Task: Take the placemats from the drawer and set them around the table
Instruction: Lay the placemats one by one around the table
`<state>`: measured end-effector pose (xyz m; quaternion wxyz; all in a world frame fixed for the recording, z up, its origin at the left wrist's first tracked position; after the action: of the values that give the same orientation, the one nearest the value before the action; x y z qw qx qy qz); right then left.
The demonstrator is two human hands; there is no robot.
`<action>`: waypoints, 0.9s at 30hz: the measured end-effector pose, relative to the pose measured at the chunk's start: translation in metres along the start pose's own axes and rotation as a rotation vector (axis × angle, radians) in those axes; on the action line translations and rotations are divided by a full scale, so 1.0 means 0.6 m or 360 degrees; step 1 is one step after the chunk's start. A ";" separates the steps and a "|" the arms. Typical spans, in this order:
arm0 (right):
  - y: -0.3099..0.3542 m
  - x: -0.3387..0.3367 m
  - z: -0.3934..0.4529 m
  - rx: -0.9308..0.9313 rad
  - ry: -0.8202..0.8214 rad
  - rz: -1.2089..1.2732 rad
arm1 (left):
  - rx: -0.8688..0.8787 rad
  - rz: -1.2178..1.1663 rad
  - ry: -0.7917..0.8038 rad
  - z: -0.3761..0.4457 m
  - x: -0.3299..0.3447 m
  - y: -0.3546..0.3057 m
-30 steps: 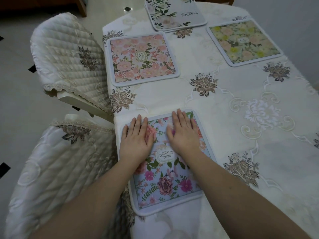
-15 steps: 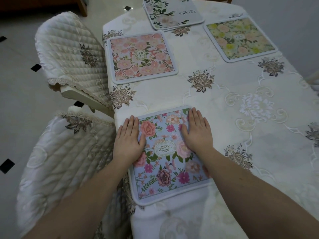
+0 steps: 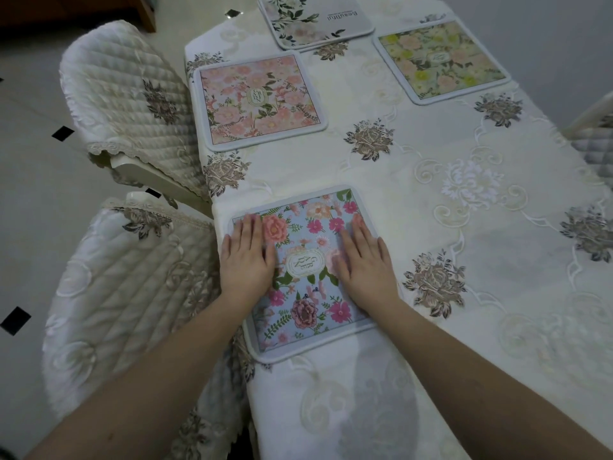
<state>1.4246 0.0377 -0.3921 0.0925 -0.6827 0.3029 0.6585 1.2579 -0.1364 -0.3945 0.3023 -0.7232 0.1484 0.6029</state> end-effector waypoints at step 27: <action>-0.062 -0.032 -0.071 0.0188 0.0106 -0.0185 | 0.0003 0.0139 0.0222 -0.080 -0.021 0.038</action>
<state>1.4816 0.0509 -0.3788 0.1605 -0.7140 0.3041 0.6099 1.2796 -0.1854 -0.3841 0.2654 -0.7560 0.2010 0.5636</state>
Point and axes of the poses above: each hand's wrist, its own z-axis towards the middle knuckle, its own x-axis out of the palm, y = z × x, the point moved 2 cm from there along z, towards the middle knuckle, and after that the axes turned 2 degrees about y, right-handed, at the moved point
